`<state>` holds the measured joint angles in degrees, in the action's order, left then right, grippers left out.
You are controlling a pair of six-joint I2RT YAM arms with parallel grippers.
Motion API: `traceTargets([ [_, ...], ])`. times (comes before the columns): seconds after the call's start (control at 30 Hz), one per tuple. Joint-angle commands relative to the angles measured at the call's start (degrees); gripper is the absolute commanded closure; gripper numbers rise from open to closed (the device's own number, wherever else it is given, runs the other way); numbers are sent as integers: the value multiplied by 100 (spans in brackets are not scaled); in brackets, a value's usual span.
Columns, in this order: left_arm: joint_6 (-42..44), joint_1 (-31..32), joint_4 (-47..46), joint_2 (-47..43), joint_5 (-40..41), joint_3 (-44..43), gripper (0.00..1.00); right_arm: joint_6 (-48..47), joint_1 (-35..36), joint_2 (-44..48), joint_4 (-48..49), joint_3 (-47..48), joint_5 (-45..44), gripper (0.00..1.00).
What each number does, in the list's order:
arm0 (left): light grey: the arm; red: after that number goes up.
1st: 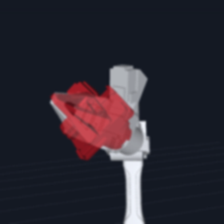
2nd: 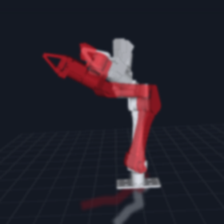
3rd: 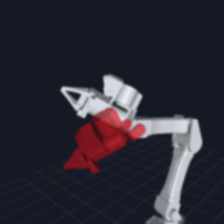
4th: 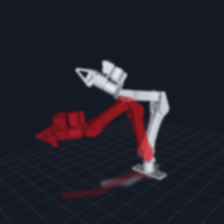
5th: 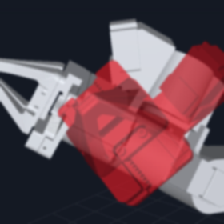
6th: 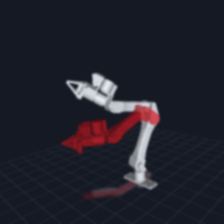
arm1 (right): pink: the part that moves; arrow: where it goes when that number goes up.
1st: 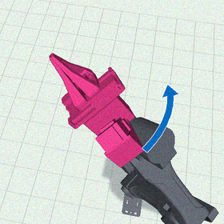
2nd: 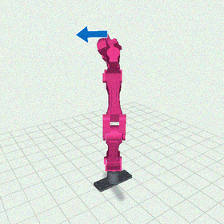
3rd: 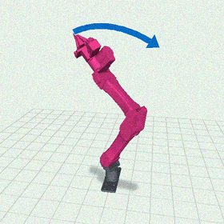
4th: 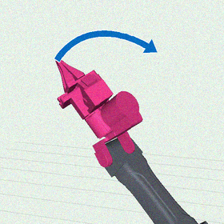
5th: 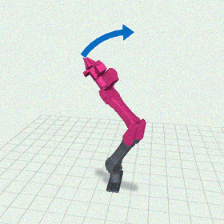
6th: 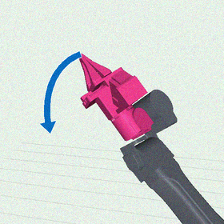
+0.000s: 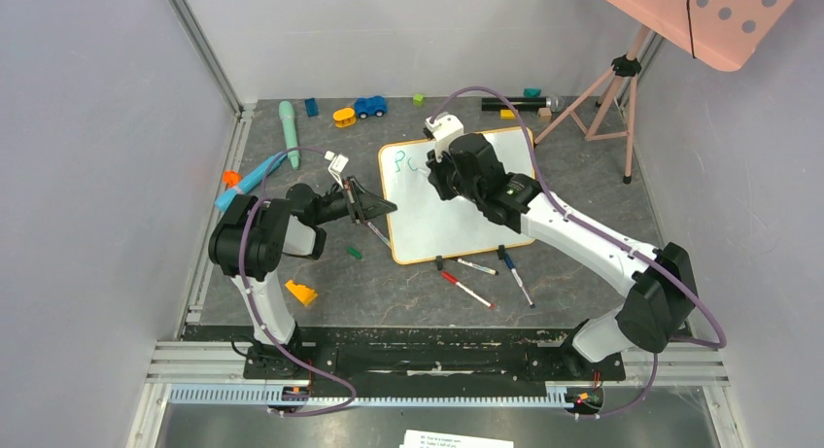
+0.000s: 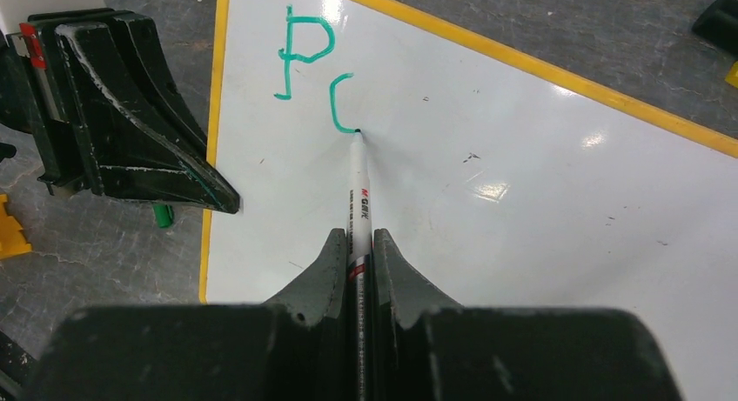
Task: Write a sentence on the whiteboard
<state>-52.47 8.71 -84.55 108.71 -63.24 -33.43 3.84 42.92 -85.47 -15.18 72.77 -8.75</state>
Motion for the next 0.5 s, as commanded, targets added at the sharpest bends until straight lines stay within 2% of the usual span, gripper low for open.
traceTargets([
  [0.0,114,-12,-466,-183,-70,-45,98,32,-20,-18,31,292,-349,100],
  [0.47,114,-18,-466,-183,-96,-70,98,-28,-12,-300,50,695,-210,100],
])
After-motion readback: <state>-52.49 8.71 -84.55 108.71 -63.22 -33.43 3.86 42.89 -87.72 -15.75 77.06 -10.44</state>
